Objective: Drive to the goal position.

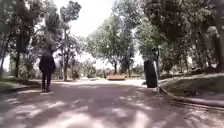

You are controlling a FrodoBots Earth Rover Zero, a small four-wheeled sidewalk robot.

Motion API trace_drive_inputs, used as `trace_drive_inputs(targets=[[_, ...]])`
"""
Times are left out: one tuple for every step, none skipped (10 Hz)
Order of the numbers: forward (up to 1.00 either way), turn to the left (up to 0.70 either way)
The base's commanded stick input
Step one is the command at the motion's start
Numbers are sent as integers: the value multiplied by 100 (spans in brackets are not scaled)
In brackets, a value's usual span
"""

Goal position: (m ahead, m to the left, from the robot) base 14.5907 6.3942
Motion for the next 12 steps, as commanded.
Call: trace_drive_inputs(targets=[[70, 0], [70, 0], [70, 0], [70, 0], [70, 0], [70, 0], [70, 0], [70, 0], [70, 0], [70, 0], [70, 0], [70, 7]])
